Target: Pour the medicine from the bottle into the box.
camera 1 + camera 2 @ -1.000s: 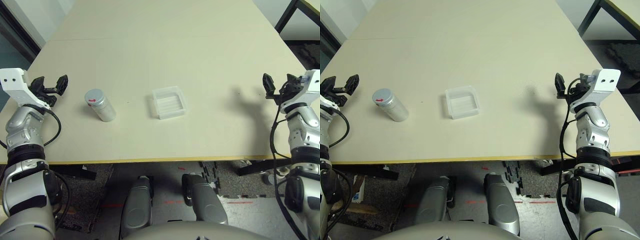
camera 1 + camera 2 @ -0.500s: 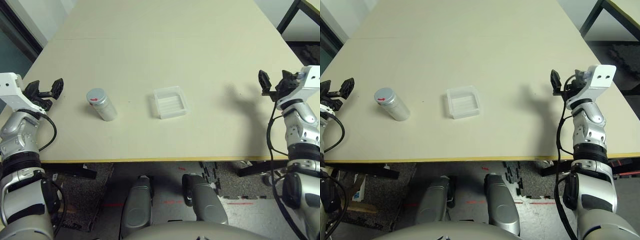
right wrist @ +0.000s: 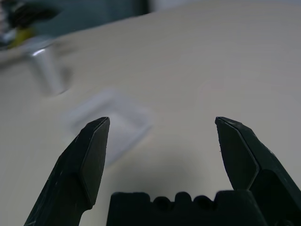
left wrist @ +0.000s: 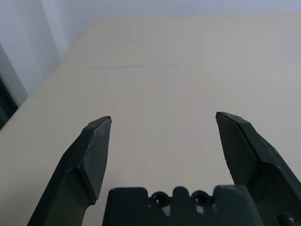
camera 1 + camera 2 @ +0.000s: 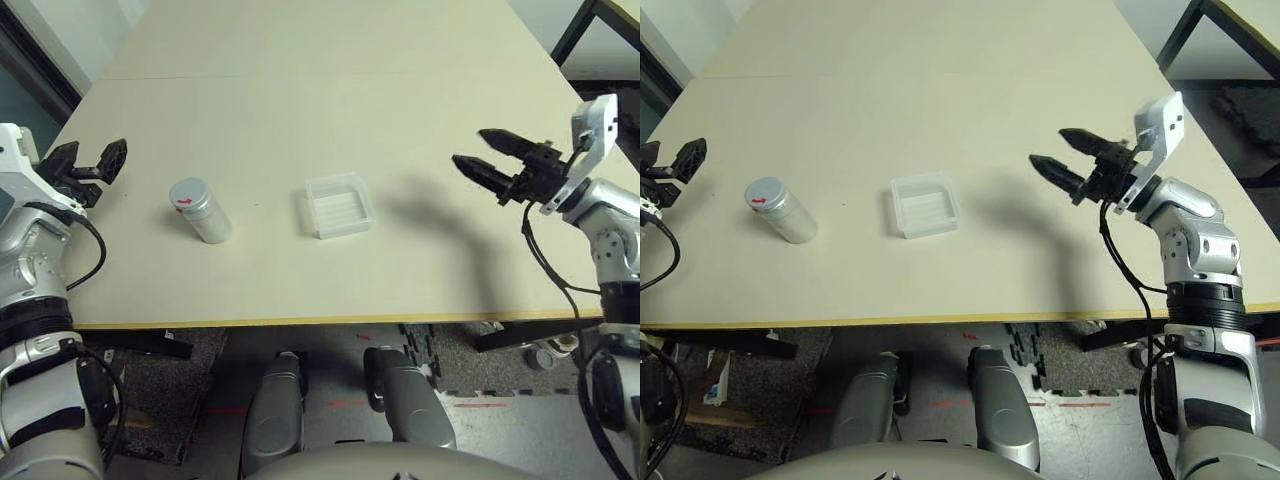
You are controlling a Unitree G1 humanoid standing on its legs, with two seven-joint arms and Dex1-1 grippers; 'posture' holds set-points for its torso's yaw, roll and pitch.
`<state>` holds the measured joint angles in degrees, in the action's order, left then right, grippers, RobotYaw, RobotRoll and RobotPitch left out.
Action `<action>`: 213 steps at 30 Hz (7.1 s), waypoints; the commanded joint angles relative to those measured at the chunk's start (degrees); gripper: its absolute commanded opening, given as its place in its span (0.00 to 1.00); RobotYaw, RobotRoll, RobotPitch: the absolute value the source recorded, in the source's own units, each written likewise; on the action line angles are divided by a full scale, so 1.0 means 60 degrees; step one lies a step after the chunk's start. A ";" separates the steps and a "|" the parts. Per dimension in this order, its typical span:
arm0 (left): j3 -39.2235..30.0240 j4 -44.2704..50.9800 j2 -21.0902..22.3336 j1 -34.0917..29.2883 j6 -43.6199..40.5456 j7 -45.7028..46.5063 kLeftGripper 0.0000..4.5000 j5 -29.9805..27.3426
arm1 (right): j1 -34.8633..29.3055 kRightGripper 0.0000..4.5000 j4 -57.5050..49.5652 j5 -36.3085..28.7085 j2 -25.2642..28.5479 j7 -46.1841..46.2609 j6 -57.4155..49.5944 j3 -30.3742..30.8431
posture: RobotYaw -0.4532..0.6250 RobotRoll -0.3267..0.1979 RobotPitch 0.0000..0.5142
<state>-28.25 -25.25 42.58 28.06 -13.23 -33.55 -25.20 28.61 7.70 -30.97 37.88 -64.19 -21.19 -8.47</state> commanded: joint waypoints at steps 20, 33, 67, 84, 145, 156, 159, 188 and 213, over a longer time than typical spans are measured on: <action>-0.2244 0.7952 -0.0592 -0.4568 -0.4200 0.0611 0.99 -0.4238 | 0.0843 0.99 0.2319 0.1283 -0.0853 -0.0536 0.1636 0.0800 | 0.57 0.62 0.42; -0.1265 0.8681 -0.1206 -0.6893 -0.3011 -0.0137 0.99 -0.3421 | 0.1160 0.99 0.2740 0.1461 -0.0943 -0.0568 0.1966 0.0734 | 0.56 0.62 0.41; 0.1198 0.5263 -0.1689 -0.5258 0.1255 -0.1473 0.99 -0.0335 | 0.0447 0.99 0.1598 0.1316 -0.0874 0.0203 0.1796 0.0436 | 0.46 0.62 0.38; 0.1575 0.4239 -0.1827 -0.4447 0.1722 -0.1442 0.99 -0.0086 | 0.0120 0.99 0.1038 0.1163 -0.0736 0.0466 0.1644 0.0324 | 0.42 0.62 0.36; 0.2359 0.1501 -0.2836 -0.2306 0.3002 -0.1235 0.99 0.0499 | -0.0192 0.99 0.0120 0.1007 -0.0525 0.0779 0.1091 0.0258 | 0.37 0.62 0.35; 0.2464 0.0959 -0.2949 -0.1870 0.3189 -0.1322 0.99 0.0624 | -0.0252 0.99 0.0001 0.0965 -0.0448 0.0842 0.1013 0.0256 | 0.36 0.62 0.36; 0.2487 0.0868 -0.2961 -0.1794 0.3211 -0.1358 0.99 0.0624 | -0.0266 0.99 -0.0007 0.0965 -0.0423 0.0855 0.1008 0.0252 | 0.36 0.62 0.36; 0.2187 0.3558 -0.3343 -0.1710 0.2107 -0.1341 0.60 -0.1233 | 0.0719 1.00 0.0066 0.0133 -0.0728 0.0775 0.0003 0.0277 | 0.39 0.62 0.34; 0.2675 0.3657 -0.3581 -0.2519 0.2665 -0.2055 0.60 -0.0758 | 0.1270 1.00 -0.0272 -0.0024 -0.1155 -0.0232 -0.0473 0.1076 | 0.44 0.62 0.31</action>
<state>-12.80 -2.95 21.25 14.07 1.82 -45.51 -30.79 35.63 7.07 -30.75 30.89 -64.78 -23.54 -2.86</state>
